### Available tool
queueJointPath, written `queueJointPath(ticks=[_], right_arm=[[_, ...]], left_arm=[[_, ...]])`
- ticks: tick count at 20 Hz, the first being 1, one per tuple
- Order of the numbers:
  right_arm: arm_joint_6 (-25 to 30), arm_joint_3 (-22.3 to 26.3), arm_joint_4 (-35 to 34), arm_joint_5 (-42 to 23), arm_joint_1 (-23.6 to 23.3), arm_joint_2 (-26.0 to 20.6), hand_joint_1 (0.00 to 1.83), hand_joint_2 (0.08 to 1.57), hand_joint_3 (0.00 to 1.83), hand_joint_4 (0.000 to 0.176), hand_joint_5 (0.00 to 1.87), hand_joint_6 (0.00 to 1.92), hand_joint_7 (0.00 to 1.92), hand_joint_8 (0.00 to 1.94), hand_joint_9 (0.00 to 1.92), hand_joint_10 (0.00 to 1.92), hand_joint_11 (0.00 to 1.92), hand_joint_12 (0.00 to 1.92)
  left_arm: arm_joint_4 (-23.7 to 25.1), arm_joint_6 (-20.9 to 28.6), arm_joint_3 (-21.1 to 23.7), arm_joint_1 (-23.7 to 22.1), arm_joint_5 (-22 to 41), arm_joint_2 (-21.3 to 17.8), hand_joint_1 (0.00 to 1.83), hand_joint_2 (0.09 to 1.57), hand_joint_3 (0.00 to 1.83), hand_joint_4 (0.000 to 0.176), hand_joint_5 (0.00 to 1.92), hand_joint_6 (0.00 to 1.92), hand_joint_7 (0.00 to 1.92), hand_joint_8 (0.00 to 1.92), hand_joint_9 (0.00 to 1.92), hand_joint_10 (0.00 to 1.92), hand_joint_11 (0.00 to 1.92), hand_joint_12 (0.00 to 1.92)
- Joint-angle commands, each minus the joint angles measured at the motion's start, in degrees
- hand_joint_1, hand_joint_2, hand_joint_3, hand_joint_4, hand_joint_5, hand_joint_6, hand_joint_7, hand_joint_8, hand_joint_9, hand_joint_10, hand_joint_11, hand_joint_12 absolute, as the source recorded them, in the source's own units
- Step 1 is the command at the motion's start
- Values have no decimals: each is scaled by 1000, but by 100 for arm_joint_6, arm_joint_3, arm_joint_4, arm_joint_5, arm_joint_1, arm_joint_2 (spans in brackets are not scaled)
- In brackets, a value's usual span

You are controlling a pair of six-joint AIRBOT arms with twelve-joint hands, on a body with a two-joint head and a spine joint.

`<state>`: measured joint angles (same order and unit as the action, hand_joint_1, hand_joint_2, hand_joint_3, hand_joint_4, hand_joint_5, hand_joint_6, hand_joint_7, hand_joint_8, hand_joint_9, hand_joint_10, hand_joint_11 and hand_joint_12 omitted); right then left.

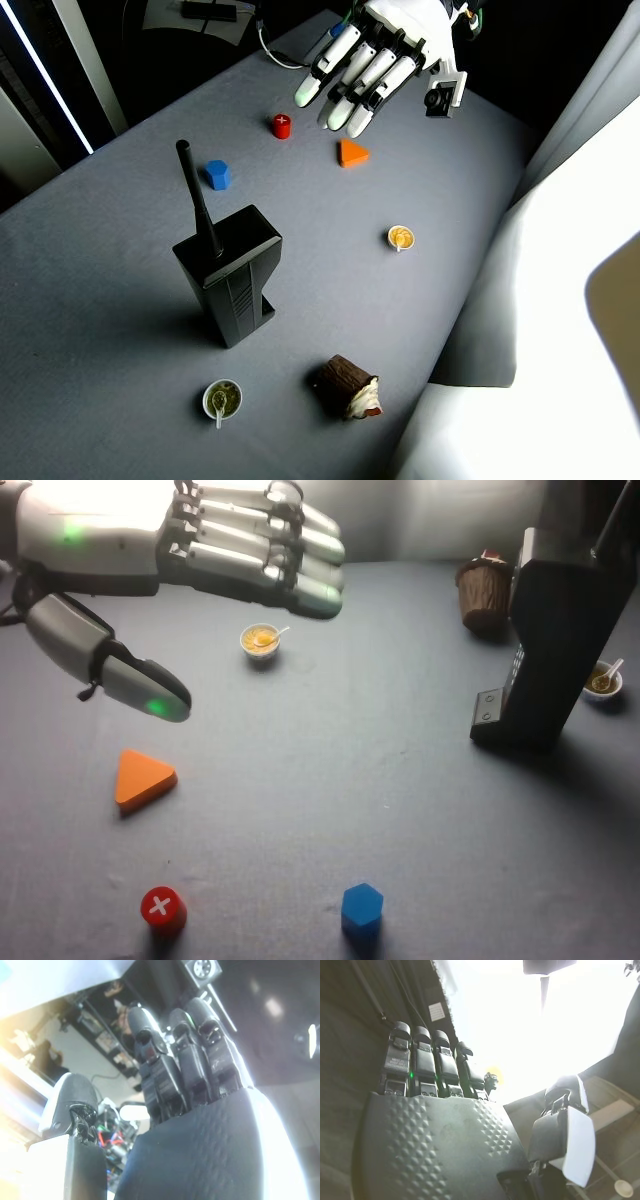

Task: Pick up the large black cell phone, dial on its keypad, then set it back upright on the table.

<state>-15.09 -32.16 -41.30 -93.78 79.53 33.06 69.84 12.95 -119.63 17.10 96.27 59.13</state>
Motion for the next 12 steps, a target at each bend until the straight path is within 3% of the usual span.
queueJointPath(ticks=[1,4,5,7,11,12], right_arm=[[49,-26,-100,-727,-34,-26,254,939,10,14,52,5,59,4,82,10,0,503],[327,-262,-273,-726,-60,204,330,936,2,2,47,2,57,2,81,2,0,480],[486,-361,-269,-720,-60,297,286,935,1,9,37,0,43,0,75,0,0,479],[707,-546,-174,-607,-161,489,266,941,2,6,55,4,44,1,83,2,0,479],[827,-919,-74,26,-837,859,263,948,1,10,26,1,41,3,79,2,0,451],[823,-1086,-74,183,-1008,1007,271,940,0,8,26,1,42,3,72,0,0,451]], left_arm=[[-622,3,-27,-177,292,-17,157,1108,0,0,171,5,149,2,117,9,0,287],[-602,-1,-30,-190,293,-15,150,1072,0,6,193,5,173,5,125,6,0,241],[-601,-1,-30,-205,293,-12,171,1061,0,6,195,5,172,4,125,5,0,238],[-600,-4,-32,-237,294,-1,182,1053,0,5,188,1,146,0,100,0,0,211],[-534,1,-46,-253,293,6,149,1051,0,6,194,2,159,3,122,7,0,241],[-517,2,-59,-249,293,6,117,1060,0,7,169,1,136,1,109,1,0,176]])
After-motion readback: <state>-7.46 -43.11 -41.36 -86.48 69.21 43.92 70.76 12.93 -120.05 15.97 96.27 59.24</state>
